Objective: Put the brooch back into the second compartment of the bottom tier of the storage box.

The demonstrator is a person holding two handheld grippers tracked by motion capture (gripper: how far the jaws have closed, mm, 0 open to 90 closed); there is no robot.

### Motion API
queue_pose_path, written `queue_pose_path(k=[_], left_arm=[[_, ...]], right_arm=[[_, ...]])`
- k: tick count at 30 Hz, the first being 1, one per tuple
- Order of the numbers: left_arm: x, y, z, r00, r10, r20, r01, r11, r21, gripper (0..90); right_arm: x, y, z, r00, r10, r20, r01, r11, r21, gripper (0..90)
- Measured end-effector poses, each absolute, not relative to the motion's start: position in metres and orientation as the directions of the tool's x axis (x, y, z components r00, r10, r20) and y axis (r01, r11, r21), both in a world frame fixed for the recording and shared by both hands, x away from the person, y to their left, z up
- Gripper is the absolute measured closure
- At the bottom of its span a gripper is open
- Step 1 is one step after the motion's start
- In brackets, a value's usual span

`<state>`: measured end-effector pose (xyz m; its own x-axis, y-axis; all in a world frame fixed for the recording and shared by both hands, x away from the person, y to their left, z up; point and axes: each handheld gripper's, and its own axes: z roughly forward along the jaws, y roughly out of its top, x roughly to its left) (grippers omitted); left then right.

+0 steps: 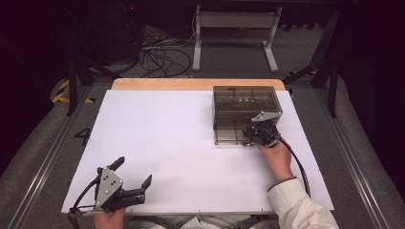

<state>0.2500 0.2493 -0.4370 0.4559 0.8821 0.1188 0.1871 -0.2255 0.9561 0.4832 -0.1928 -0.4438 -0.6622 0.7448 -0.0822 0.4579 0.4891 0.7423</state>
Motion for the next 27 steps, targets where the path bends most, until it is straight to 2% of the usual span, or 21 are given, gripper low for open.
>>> queue_pose_path(k=[3, 9, 14, 27], left_arm=[[0.25, 0.249, -0.437, 0.456, 0.882, 0.119, 0.187, -0.226, 0.956, 1.8], [0.25, 0.25, -0.437, 0.457, 0.882, 0.116, 0.189, -0.223, 0.956, 1.8], [0.25, 0.25, -0.437, 0.457, 0.882, 0.115, 0.188, -0.223, 0.957, 1.8], [0.25, 0.249, -0.436, 0.458, 0.881, 0.121, 0.184, -0.228, 0.956, 1.8]], right_arm=[[0.481, -0.193, -0.441, -0.664, 0.744, -0.077, 0.456, 0.484, 0.747, 72.2], [0.472, -0.195, -0.427, -0.683, 0.727, -0.066, 0.428, 0.472, 0.771, 66.3], [0.461, -0.196, -0.413, -0.696, 0.713, -0.088, 0.381, 0.47, 0.796, 65.8], [0.454, -0.199, -0.403, -0.696, 0.711, -0.099, 0.349, 0.455, 0.819, 64.5]])
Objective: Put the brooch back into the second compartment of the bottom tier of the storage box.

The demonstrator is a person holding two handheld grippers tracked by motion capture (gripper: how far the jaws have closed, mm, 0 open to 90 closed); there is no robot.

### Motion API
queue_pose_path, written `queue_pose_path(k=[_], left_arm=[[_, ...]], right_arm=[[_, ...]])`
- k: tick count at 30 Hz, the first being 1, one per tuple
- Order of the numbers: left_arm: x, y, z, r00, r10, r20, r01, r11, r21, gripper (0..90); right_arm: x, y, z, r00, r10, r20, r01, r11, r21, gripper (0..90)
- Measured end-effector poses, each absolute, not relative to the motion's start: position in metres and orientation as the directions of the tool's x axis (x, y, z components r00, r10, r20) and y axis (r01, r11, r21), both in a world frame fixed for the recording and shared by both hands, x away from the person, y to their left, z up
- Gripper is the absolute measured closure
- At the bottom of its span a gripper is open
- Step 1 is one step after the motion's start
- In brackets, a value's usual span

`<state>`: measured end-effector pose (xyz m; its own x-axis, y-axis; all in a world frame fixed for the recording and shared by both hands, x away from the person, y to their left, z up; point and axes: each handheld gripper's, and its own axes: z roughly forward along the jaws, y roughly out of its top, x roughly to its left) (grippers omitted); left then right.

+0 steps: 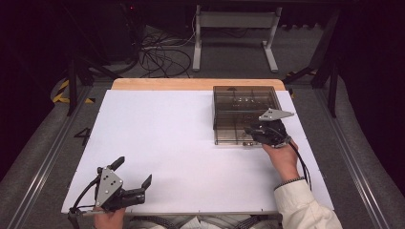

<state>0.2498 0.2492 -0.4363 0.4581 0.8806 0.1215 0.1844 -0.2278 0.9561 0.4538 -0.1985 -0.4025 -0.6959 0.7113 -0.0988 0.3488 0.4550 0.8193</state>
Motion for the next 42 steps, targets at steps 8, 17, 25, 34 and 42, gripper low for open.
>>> queue_pose_path(k=[8, 17, 25, 34, 42], left_arm=[[0.25, 0.25, -0.436, 0.458, 0.881, 0.117, 0.187, -0.224, 0.957, 1.8], [0.249, 0.25, -0.436, 0.458, 0.881, 0.116, 0.182, -0.221, 0.958, 1.8], [0.25, 0.251, -0.435, 0.461, 0.88, 0.115, 0.181, -0.22, 0.959, 1.8], [0.25, 0.251, -0.435, 0.458, 0.882, 0.111, 0.183, -0.215, 0.959, 1.8], [0.249, 0.251, -0.435, 0.459, 0.882, 0.106, 0.182, -0.211, 0.961, 1.7]], right_arm=[[0.445, -0.204, -0.389, -0.706, 0.703, -0.082, 0.317, 0.417, 0.852, 52.3], [0.428, -0.208, -0.372, -0.746, 0.664, -0.05, 0.261, 0.36, 0.896, 22.8], [0.414, -0.211, -0.364, -0.776, 0.631, -0.031, 0.221, 0.317, 0.922, 6.2], [0.391, -0.213, -0.359, -0.827, 0.559, -0.056, 0.142, 0.305, 0.942, 0.5], [0.38, -0.216, -0.364, -0.855, 0.517, -0.025, 0.151, 0.294, 0.944, 0.8]])
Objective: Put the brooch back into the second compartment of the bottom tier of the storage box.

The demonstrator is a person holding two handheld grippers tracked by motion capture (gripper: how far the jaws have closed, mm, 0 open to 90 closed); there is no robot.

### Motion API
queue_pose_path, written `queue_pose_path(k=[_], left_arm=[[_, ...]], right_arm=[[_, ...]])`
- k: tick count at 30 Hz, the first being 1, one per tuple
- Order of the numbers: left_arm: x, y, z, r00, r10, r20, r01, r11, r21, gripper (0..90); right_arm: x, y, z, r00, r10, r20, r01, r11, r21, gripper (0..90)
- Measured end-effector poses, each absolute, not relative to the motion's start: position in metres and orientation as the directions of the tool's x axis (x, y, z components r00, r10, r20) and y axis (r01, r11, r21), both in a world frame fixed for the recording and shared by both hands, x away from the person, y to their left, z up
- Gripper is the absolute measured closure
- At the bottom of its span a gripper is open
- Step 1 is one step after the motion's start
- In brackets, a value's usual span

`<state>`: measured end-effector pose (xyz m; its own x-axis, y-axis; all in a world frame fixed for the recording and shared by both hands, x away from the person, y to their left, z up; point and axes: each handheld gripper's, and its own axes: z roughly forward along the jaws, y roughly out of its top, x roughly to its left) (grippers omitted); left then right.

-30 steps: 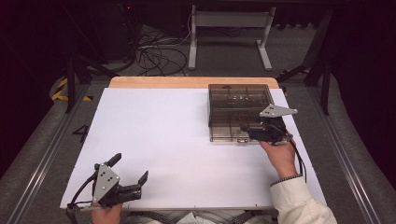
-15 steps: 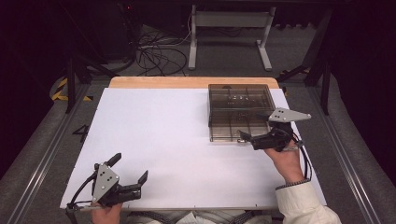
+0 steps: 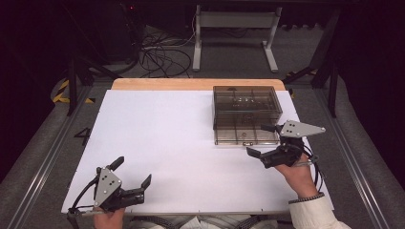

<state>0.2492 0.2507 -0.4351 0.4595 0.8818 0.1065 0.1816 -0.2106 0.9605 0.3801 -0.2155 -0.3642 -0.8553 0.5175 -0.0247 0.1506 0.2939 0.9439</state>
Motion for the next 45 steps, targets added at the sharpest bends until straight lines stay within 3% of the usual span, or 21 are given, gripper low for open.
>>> queue_pose_path(k=[15, 45], left_arm=[[0.249, 0.251, -0.435, 0.461, 0.881, 0.109, 0.18, -0.213, 0.96, 1.7], [0.251, 0.25, -0.437, 0.461, 0.88, 0.113, 0.194, -0.224, 0.955, 1.7]], right_arm=[[0.364, -0.229, -0.399, -0.894, 0.448, 0.009, 0.142, 0.265, 0.954, 2.4], [0.357, -0.229, -0.456, -0.863, 0.504, 0.027, 0.225, 0.336, 0.915, 2.1]])
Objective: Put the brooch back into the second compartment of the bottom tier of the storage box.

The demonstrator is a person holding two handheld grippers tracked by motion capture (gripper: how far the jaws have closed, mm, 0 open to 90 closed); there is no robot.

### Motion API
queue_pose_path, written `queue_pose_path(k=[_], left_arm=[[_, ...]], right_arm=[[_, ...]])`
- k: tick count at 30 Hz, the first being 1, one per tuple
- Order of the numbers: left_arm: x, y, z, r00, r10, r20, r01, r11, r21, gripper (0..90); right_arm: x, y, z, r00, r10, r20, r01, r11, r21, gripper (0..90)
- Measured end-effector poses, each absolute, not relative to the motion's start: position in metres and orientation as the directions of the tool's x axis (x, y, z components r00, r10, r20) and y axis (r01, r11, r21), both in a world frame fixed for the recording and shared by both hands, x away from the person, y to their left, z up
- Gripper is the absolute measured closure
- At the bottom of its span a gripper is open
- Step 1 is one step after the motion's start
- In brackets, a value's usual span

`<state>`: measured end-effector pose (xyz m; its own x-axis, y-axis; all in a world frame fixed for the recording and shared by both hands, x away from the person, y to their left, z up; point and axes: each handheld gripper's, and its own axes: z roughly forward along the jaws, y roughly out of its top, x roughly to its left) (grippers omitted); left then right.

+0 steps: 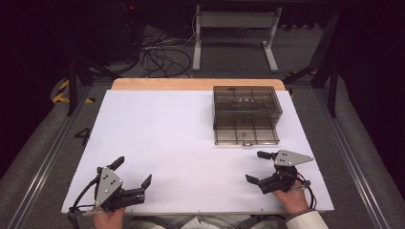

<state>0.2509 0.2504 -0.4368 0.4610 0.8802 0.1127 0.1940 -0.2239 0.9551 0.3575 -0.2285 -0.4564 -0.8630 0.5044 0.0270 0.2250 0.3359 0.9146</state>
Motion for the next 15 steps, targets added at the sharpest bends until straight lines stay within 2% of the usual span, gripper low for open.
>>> queue_pose_path(k=[15], left_arm=[[0.255, 0.248, -0.44, 0.466, 0.877, 0.116, 0.2, -0.233, 0.952, 1.7]], right_arm=[[0.356, -0.218, -0.466, -0.862, 0.506, 0.028, 0.244, 0.367, 0.898, 2.3]])
